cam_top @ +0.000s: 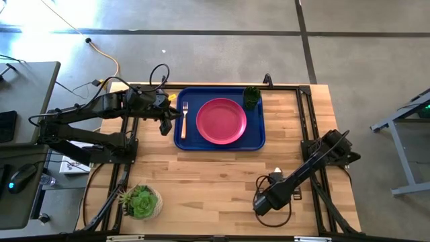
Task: Pick and place plate/cup/fork/spoon on tray
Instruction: Put the yellow spoon between the fork and plate on the blue serving tray
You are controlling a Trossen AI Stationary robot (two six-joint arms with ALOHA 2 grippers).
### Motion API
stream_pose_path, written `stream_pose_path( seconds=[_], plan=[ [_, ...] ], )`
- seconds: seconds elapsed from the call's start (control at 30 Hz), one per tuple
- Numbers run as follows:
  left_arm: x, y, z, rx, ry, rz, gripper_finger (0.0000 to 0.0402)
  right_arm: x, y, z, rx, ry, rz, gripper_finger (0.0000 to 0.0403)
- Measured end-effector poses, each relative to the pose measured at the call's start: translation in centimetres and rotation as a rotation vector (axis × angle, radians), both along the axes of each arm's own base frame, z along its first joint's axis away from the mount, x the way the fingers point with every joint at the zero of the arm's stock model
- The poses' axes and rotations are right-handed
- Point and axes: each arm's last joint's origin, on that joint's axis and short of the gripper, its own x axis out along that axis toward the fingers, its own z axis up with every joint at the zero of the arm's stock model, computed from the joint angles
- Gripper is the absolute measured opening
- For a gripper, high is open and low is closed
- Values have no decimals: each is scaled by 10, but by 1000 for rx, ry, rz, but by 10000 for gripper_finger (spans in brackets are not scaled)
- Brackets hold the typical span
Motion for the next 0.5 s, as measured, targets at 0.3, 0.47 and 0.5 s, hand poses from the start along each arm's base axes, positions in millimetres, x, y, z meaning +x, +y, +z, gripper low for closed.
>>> stream_pose_path(
  seconds=[0.3,0.47,0.5],
  plan=[
    [0,0,0,0,-1,1,60,-3,-2,-11,34,-23,-5,80],
    [0,0,0,0,-1,0,60,-2,-2,-11,36,-24,-7,47],
    [0,0,0,-1,-1,1,60,-2,-2,-11,37,-24,-8,43]
  ],
)
